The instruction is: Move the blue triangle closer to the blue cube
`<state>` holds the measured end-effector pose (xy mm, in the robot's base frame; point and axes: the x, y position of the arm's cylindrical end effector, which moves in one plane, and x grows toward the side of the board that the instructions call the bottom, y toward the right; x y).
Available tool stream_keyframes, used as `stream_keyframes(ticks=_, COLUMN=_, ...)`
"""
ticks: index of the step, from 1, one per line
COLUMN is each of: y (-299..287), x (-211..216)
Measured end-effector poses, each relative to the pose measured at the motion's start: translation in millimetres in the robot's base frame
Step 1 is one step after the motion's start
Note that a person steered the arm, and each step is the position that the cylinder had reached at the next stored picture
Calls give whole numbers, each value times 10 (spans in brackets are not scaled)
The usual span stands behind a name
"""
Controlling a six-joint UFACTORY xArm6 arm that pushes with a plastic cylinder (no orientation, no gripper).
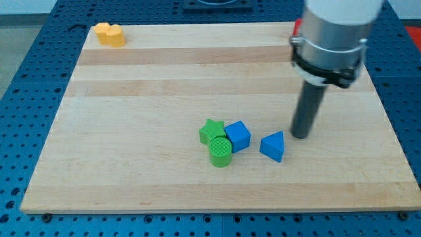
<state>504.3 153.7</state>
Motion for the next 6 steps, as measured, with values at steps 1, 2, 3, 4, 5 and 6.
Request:
stream_keyframes(ticks=1, y=167, x=294)
stream_keyframes(ticks=2, y=71, x=459)
stream_keyframes(ticks=3, y=-411, x=447)
stream_keyframes(ticks=4, y=-760, x=351)
stream_keyframes(ticks=5, y=-812, x=175)
stream_keyframes(ticks=6, y=-812, x=22)
